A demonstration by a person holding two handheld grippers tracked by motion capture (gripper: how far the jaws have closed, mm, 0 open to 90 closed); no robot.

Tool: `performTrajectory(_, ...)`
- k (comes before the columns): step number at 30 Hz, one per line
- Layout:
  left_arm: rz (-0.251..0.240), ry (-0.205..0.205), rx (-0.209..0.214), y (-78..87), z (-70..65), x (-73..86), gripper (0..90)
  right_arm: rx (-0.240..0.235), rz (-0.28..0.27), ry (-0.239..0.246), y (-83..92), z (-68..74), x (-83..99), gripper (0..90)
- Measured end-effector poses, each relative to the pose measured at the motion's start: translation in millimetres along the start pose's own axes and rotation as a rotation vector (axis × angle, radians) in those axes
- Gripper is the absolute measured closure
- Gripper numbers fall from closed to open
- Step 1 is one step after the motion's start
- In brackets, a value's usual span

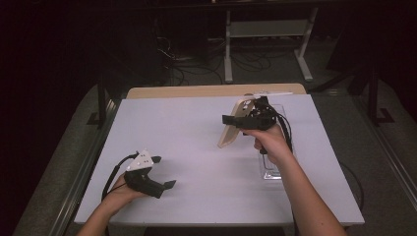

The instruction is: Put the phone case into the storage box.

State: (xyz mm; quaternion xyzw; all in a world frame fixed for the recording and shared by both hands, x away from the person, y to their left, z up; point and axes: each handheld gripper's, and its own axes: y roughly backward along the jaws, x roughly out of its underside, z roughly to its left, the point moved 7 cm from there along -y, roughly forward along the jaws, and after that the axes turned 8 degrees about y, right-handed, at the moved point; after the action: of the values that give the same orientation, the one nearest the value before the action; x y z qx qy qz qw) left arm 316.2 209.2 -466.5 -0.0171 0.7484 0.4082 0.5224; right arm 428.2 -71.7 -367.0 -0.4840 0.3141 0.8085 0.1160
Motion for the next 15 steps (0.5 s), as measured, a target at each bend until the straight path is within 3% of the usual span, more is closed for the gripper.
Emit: performTrajectory(15, 0.006, -0.011, -0.010, 0.5, 1.5, 0.4, 0.0, 0.080, -0.002, -0.026, 31.0, -30.1, -18.8, 9.7)
